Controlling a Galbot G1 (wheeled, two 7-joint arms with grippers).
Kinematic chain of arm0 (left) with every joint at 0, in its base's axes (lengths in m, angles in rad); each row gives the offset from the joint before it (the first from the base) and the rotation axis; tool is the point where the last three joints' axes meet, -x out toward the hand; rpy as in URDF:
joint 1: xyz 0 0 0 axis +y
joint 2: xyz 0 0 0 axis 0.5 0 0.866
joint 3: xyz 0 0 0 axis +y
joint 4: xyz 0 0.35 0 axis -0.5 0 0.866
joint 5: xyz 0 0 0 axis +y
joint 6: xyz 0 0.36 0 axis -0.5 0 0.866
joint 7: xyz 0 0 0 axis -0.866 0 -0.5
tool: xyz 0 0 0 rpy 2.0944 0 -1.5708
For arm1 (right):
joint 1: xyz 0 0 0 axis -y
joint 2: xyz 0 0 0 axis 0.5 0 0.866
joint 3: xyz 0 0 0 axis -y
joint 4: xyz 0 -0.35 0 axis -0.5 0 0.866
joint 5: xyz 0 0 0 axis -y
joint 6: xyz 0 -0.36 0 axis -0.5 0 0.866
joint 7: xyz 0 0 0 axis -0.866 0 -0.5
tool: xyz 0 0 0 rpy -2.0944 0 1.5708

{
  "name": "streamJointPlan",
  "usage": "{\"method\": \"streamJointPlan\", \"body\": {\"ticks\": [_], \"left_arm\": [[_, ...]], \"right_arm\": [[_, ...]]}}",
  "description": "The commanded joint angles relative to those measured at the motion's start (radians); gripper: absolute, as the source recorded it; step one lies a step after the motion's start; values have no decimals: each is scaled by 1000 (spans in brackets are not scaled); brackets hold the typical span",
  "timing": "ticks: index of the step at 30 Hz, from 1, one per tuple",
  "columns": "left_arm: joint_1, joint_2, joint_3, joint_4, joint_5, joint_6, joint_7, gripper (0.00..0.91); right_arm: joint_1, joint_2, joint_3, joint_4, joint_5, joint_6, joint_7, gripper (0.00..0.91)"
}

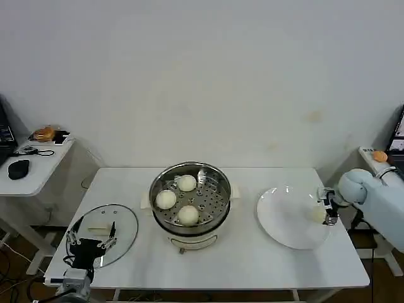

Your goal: Take steamed baozi put them in steamer then cover it.

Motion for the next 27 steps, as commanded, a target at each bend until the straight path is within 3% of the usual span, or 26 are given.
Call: {"method": "streamJointPlan", "body": {"ticks": [1, 7, 11, 27], "left_arm": [[0, -2, 0, 3, 0, -1, -1, 907], [-2, -6, 2, 3, 0, -1, 0, 907], [-2, -8, 2, 2, 1, -1, -1, 907], [4, -10, -3, -5, 1, -1, -1, 907]], "right_arm": [[-8, 59, 10, -64, -42, -12, 3, 907], [-1, 59, 6, -70, -57, -14, -9, 907], [-2, 64, 8, -75, -61, -22, -13, 736], [2, 66, 12, -85, -73, -26, -24, 625]]}}
